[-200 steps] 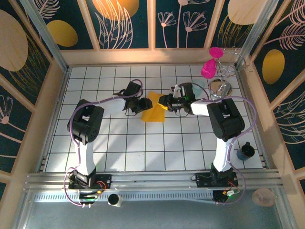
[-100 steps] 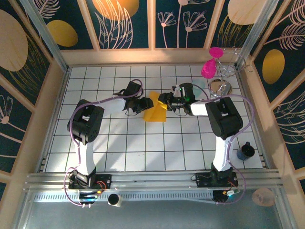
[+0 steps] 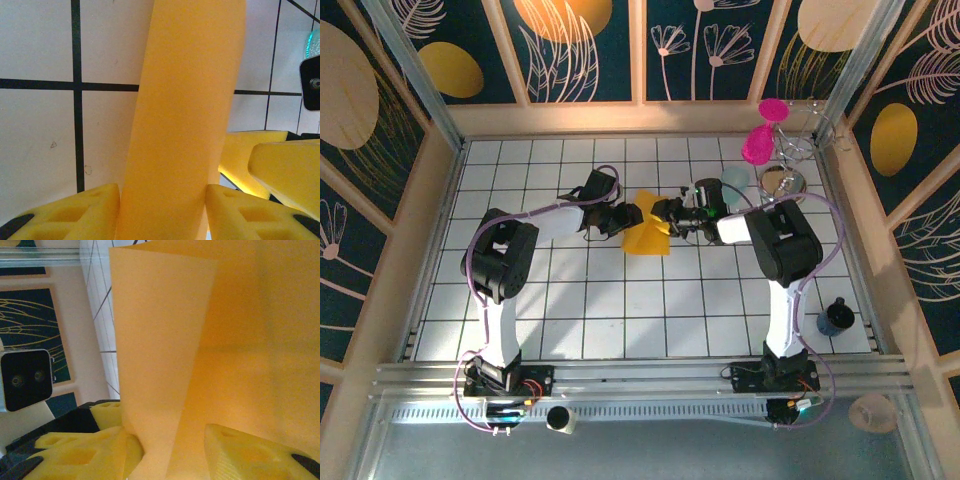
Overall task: Fold a paper plane with a square sheet of paper (pick it up from the middle)
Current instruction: First fold in half a square sheet of paper at the center of the table.
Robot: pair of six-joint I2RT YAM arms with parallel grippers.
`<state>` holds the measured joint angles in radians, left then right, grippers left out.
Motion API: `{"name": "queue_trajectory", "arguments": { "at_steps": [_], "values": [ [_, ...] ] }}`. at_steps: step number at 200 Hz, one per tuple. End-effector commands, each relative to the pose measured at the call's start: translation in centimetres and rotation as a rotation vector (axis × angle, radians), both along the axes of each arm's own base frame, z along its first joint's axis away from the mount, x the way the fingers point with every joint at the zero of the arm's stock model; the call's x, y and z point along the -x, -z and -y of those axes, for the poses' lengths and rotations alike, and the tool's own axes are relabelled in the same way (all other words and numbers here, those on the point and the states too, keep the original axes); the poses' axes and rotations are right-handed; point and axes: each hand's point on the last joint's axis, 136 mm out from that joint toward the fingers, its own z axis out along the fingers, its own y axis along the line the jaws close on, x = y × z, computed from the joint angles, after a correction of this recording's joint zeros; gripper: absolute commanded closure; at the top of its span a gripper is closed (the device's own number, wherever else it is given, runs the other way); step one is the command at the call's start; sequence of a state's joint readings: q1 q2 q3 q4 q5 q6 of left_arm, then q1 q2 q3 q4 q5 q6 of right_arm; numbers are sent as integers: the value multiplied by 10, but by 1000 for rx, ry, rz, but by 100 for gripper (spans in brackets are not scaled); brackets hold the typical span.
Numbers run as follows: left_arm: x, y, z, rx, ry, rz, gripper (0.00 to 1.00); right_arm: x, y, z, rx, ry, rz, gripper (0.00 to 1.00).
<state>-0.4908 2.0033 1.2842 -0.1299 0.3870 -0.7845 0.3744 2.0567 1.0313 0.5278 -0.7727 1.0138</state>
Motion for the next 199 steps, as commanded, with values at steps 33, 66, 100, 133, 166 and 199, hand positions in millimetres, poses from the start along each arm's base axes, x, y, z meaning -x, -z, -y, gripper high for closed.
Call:
{"name": "queue_trajectory", "arguments": {
  "at_steps": [33,66,100,133,166,199],
  "values": [
    [-3,-18,8,53,8,21,52,-9,-19,-13,-100,-17,66,61],
    [-3,-20,8,52,7,25,52,-10,-23,-13,-112,-12,86,65],
    [-3,-20,7,50,6,24,53,-9,-20,-15,-90,-21,104,74],
    [-3,-27,5,47,4,39,53,-12,-17,-16,-47,-23,129,88],
    [-4,-42,-9,32,-25,73,49,-18,-27,-13,19,-22,183,97],
    [-4,-64,-43,30,-101,131,40,-7,-43,-16,91,-65,225,99]
  ]
}}
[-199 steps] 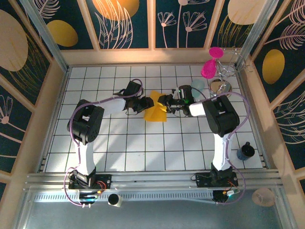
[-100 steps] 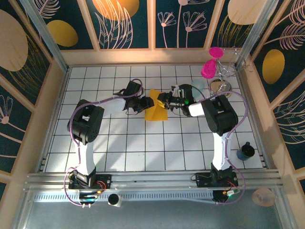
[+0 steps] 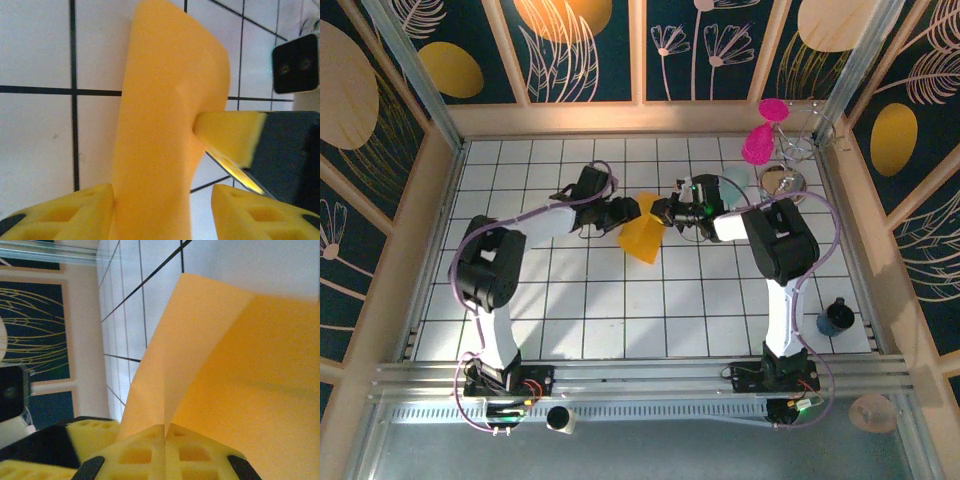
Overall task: Fold a paper plane with a square sheet of paper (pick it up from the middle)
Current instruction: First fold in half a square sheet of paper at the center of the table.
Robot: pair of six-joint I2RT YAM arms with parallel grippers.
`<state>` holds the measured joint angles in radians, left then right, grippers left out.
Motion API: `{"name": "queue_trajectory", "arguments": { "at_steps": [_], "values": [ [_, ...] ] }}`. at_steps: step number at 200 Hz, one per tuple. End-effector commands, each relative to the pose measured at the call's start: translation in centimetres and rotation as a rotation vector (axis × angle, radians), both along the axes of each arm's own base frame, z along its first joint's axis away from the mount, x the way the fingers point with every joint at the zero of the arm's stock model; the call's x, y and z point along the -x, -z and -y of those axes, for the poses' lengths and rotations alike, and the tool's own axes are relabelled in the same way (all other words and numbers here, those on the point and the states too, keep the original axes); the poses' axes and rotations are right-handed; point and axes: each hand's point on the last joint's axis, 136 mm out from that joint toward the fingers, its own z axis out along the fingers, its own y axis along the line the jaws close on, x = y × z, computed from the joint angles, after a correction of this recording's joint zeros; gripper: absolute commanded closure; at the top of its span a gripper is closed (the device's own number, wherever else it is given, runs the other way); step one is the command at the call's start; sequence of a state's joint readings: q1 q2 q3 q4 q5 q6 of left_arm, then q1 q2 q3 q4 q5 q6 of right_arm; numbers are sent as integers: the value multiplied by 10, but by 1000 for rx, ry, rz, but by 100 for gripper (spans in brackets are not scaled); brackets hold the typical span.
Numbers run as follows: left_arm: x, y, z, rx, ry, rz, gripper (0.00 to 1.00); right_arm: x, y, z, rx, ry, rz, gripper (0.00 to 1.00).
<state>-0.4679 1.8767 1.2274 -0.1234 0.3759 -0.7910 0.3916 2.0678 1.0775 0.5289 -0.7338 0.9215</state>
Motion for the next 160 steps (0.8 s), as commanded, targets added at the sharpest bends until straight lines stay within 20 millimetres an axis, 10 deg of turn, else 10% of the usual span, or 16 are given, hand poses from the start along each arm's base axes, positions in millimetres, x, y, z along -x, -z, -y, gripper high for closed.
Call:
{"name": "queue_trajectory", "arguments": {
  "at_steps": [1,99,160],
  "values": [
    [-4,-26,-29,1,-70,64,40,6,-35,-8,60,-46,104,99],
    [41,-45,-79,24,-133,141,25,95,-98,-58,-4,-212,68,100],
    [59,-27,-77,42,-103,89,23,89,-58,-47,-13,-197,-4,100]
  ]
}}
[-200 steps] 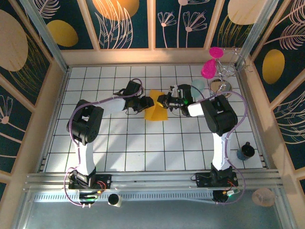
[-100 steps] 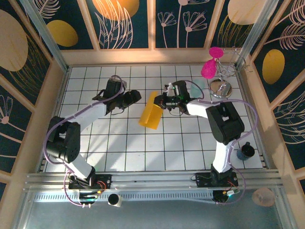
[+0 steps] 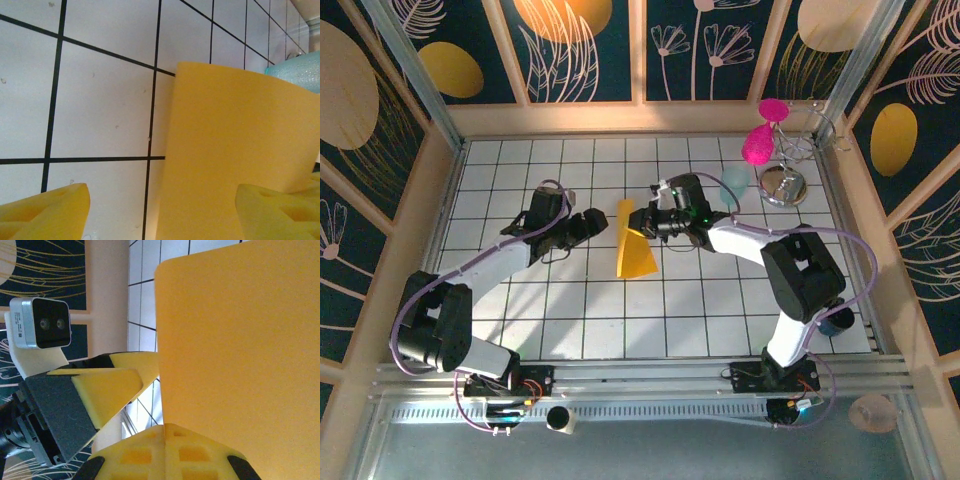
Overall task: Fold a paper plane with a square sheet of paper (pick it up from the middle)
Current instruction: First fold in half a square sheet of paper at the center of the table.
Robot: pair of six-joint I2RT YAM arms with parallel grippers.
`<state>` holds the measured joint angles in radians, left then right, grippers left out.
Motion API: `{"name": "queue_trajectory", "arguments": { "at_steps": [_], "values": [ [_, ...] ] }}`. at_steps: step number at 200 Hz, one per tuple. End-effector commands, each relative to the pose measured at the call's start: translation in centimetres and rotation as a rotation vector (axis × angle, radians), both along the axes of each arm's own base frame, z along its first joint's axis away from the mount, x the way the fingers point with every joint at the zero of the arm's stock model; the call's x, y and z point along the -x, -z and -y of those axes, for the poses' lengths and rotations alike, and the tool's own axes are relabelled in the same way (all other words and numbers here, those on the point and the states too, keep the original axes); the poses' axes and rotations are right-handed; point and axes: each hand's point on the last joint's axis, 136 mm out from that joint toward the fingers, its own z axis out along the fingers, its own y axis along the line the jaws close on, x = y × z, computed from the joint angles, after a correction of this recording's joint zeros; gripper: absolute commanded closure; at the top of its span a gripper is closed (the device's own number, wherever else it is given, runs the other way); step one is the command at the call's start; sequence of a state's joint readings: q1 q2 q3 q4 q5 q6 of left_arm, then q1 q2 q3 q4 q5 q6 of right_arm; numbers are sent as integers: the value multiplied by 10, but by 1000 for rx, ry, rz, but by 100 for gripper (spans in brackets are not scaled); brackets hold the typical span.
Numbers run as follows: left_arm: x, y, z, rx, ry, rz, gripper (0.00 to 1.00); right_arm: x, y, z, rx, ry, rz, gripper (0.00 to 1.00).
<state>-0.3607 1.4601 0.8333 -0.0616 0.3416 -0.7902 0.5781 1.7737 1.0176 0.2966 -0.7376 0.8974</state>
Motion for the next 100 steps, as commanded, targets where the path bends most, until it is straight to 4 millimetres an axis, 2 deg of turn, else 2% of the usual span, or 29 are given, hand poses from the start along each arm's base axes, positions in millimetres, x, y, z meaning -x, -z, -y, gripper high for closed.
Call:
{"name": "queue_trajectory", "arguments": {
  "at_steps": [1,12,15,19,56,100],
  "values": [
    [3,1,5,31,28,1,23,-6,18,5,-11,1,-29,100],
    [3,7,7,42,27,-18,23,-5,32,5,20,-17,-42,100],
    [3,8,8,46,28,-22,23,-15,35,14,27,5,-40,100],
    [3,10,9,51,29,-30,23,-18,40,18,38,10,-44,100],
    [2,25,34,38,62,-77,25,-30,78,38,122,0,-63,99],
    [-3,45,59,-12,79,-122,28,-44,98,51,200,-38,-35,99]
  ]
}}
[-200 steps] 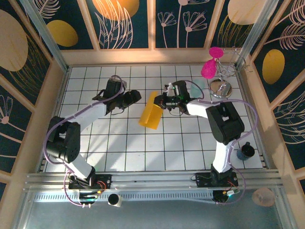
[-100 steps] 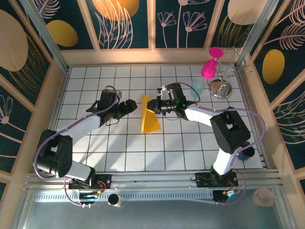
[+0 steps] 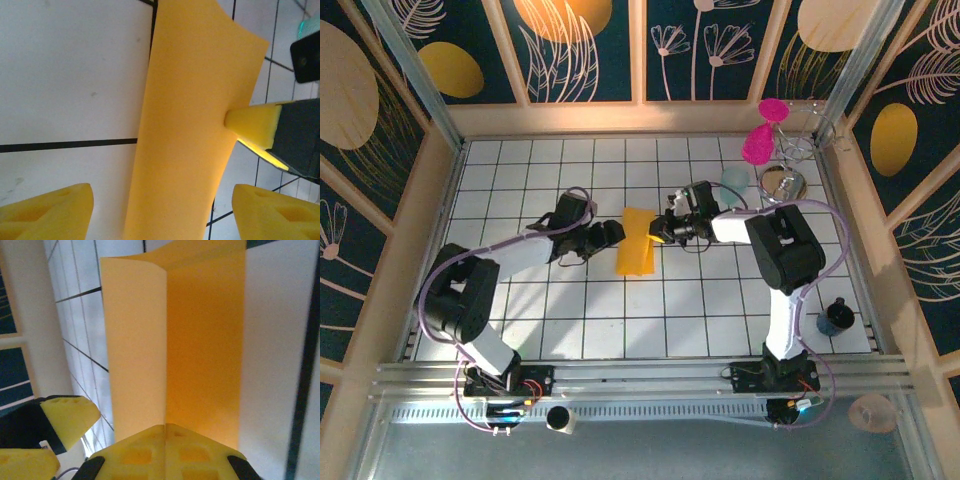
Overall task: Fold a paper plane with a square sheet of paper (pick it up from the middle)
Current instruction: First fold in half a square sheet of paper at the center of the table.
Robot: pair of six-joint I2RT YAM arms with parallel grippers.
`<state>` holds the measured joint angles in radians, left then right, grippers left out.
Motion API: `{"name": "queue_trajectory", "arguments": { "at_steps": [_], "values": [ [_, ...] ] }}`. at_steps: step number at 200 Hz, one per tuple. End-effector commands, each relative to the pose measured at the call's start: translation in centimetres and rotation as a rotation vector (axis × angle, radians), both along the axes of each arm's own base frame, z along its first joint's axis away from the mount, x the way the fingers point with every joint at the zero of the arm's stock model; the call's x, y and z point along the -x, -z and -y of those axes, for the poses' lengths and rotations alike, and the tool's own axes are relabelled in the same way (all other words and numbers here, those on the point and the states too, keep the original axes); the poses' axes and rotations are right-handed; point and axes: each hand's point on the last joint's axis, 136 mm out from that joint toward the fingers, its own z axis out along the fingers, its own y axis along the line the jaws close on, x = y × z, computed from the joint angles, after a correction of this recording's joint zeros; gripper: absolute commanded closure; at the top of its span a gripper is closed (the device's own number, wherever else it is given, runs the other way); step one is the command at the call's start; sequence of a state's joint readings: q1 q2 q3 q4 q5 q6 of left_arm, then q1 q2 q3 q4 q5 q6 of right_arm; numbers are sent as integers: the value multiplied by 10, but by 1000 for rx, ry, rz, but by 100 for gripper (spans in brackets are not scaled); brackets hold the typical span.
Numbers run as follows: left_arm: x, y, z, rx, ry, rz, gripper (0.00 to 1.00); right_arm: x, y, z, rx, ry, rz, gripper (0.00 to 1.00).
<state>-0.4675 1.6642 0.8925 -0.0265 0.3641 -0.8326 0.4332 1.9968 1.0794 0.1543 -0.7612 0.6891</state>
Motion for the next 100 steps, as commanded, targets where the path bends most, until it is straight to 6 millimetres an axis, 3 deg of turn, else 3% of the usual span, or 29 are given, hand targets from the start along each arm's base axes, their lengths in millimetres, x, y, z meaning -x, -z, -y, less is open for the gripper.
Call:
{"name": "queue_trajectory", "arguments": {
  "at_steps": [1,5,22,27,100],
  "values": [
    [-12,-4,12,-2,-13,10,28,-6,3,0,33,-73,50,99],
    [-13,-6,14,0,-14,14,28,-6,3,0,38,-76,53,99],
    [-8,18,16,-30,-5,-41,30,-9,7,2,54,-85,63,99],
    [-16,11,22,-21,-2,-23,31,-10,8,3,56,-84,63,99],
    [-26,37,21,-123,0,-67,41,-16,14,8,58,-84,52,98]
  ]
}}
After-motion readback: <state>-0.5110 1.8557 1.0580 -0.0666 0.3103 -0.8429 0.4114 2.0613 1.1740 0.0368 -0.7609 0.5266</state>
